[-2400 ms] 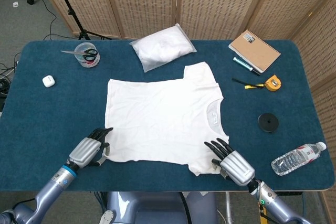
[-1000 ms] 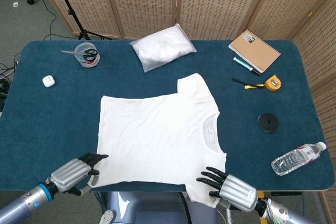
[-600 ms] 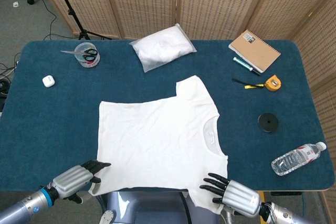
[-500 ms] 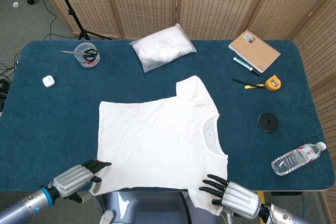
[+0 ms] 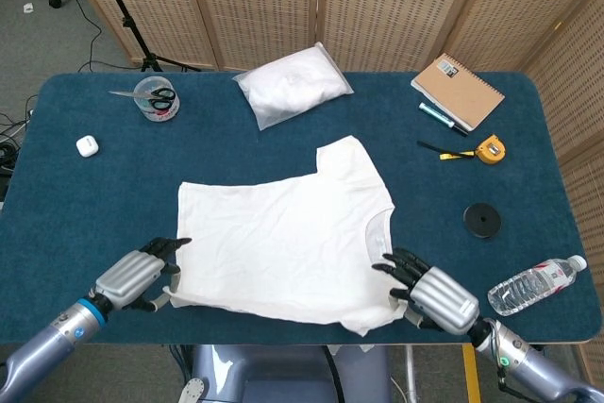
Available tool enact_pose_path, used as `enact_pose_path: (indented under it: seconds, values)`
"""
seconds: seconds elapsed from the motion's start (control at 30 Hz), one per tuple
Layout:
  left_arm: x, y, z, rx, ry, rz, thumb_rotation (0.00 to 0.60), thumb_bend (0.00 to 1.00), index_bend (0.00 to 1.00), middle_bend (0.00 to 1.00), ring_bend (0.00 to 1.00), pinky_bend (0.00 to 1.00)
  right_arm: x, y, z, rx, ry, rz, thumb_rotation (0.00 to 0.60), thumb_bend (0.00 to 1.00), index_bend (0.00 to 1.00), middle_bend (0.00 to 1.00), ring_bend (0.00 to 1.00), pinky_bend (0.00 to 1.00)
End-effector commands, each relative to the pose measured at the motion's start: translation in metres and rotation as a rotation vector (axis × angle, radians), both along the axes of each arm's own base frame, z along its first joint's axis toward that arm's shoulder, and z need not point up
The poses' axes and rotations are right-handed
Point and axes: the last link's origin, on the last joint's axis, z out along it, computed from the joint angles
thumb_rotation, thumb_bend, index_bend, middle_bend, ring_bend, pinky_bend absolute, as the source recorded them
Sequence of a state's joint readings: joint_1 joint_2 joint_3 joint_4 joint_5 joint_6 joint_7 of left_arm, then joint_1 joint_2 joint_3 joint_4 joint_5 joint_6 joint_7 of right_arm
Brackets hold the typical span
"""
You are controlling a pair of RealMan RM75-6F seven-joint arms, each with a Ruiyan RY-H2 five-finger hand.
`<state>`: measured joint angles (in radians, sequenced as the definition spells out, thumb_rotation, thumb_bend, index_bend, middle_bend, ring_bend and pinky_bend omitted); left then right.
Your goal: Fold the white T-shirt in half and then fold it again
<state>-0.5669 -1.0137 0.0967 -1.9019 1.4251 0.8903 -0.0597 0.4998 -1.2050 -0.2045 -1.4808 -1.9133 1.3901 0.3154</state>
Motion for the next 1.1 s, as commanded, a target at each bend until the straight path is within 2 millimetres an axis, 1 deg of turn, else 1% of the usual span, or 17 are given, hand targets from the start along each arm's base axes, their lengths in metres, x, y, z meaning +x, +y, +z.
enact_pose_path:
  seconds: [0.03, 0.07, 0.1, 0.23, 0.33, 0.4, 0.6, 0.73, 0.83, 1.1]
  values:
    - [0.006, 0.036, -0.010, 0.068, 0.031, 0.020, 0.600, 0.81, 0.75, 0.00, 0.00, 0.00, 0.005, -0.033, 0.009, -0.058, -0.036, -0.072, 0.600, 0.62, 0.68, 0.14, 0.00, 0.02]
    - [0.007, 0.042, -0.012, 0.076, 0.038, 0.026, 0.600, 0.81, 0.75, 0.00, 0.00, 0.00, 0.006, -0.040, 0.010, -0.071, -0.046, -0.089, 0.600, 0.62, 0.68, 0.14, 0.00, 0.02]
    - [0.009, 0.055, -0.013, 0.096, 0.051, 0.035, 0.600, 0.81, 0.75, 0.00, 0.00, 0.00, 0.009, -0.054, 0.012, -0.093, -0.062, -0.117, 0.600, 0.62, 0.68, 0.14, 0.00, 0.02]
    - [0.012, 0.077, -0.018, 0.126, 0.069, 0.072, 0.600, 0.81, 0.75, 0.00, 0.00, 0.00, 0.017, -0.082, 0.008, -0.118, -0.067, -0.165, 0.600, 0.62, 0.68, 0.14, 0.00, 0.02]
    - [0.013, 0.091, -0.021, 0.140, 0.076, 0.098, 0.600, 0.82, 0.75, 0.00, 0.00, 0.00, 0.021, -0.100, 0.000, -0.120, -0.057, -0.193, 0.600, 0.62, 0.68, 0.14, 0.00, 0.02]
    - [0.015, 0.105, -0.022, 0.143, 0.065, 0.133, 0.600, 0.82, 0.75, 0.00, 0.00, 0.00, 0.024, -0.116, -0.009, -0.118, -0.053, -0.223, 0.600, 0.62, 0.68, 0.14, 0.00, 0.02]
    - [0.011, 0.137, -0.022, 0.162, 0.085, 0.185, 0.600, 0.82, 0.75, 0.00, 0.00, 0.00, 0.030, -0.154, -0.029, -0.112, -0.033, -0.283, 0.600, 0.62, 0.68, 0.14, 0.00, 0.02]
    - [0.008, 0.151, -0.024, 0.184, 0.095, 0.208, 0.600, 0.83, 0.75, 0.00, 0.00, 0.00, 0.033, -0.172, -0.040, -0.108, -0.027, -0.309, 0.600, 0.62, 0.68, 0.14, 0.00, 0.02]
    - [0.003, 0.159, -0.029, 0.197, 0.117, 0.222, 0.600, 0.83, 0.75, 0.00, 0.00, 0.00, 0.036, -0.185, -0.049, -0.103, -0.019, -0.329, 0.600, 0.62, 0.68, 0.14, 0.00, 0.02]
    - [-0.001, 0.175, -0.048, 0.261, 0.149, 0.241, 0.600, 0.83, 0.75, 0.00, 0.00, 0.00, 0.042, -0.206, -0.056, -0.116, -0.015, -0.352, 0.600, 0.62, 0.68, 0.14, 0.00, 0.02]
